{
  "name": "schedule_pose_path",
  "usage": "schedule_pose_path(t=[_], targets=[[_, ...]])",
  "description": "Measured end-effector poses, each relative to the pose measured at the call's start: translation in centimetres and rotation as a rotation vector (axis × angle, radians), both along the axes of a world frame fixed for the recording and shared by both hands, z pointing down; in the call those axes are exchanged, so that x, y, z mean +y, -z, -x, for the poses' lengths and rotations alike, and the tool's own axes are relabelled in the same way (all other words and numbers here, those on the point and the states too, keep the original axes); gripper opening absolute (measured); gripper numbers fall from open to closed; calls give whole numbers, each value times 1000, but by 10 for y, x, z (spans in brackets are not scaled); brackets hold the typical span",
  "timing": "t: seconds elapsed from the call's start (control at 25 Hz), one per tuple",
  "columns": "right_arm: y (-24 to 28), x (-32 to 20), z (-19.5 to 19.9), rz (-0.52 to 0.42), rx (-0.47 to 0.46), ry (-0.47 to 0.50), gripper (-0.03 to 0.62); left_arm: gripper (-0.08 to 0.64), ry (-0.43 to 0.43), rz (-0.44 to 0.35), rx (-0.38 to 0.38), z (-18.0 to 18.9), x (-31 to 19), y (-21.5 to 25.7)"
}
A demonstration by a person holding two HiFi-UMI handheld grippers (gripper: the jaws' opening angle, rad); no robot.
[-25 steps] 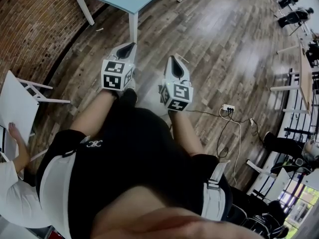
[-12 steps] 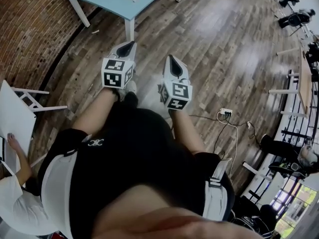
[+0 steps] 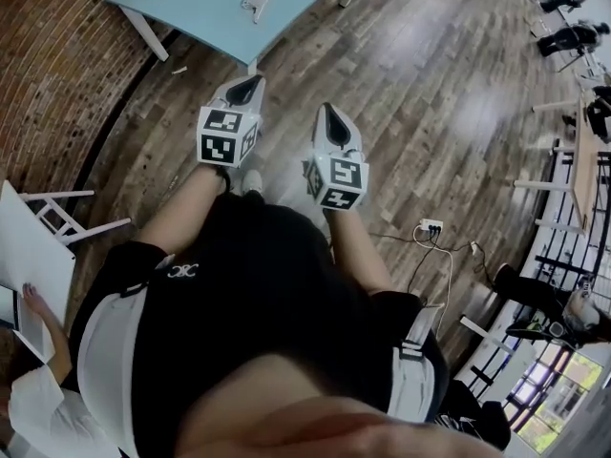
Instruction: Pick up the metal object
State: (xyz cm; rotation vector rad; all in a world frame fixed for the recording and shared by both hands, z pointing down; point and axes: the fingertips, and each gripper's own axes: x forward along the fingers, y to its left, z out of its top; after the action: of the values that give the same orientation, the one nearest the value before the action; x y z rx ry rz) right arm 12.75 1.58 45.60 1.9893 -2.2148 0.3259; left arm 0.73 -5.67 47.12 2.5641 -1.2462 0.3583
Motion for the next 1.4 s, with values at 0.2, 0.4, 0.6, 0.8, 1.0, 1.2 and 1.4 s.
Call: schedule_pose_path(t=[0.2, 0.4, 0.6, 0.8, 1.0, 1.2, 1.4], targets=[[-2, -49, 11, 12, 21, 20, 15, -3, 12, 2, 15, 9, -52, -3], [-1, -85, 19, -2, 33, 22, 15, -2, 10, 11, 10, 16, -86, -10], [-11, -101, 19, 20, 38, 26, 15, -2, 31, 26, -1, 24, -103, -17], [-15, -125, 17, 29, 25, 41, 15, -2, 51, 57, -33, 27, -121, -32], [-15, -165, 14, 16, 5, 81, 15, -2, 91, 56, -53, 27, -153, -35], [-20, -214, 6, 22, 1, 146, 15, -2, 155, 58, -58, 24, -192, -36], [-14, -273, -1, 10, -13, 214, 15, 9, 219, 79, -73, 21, -235, -41]])
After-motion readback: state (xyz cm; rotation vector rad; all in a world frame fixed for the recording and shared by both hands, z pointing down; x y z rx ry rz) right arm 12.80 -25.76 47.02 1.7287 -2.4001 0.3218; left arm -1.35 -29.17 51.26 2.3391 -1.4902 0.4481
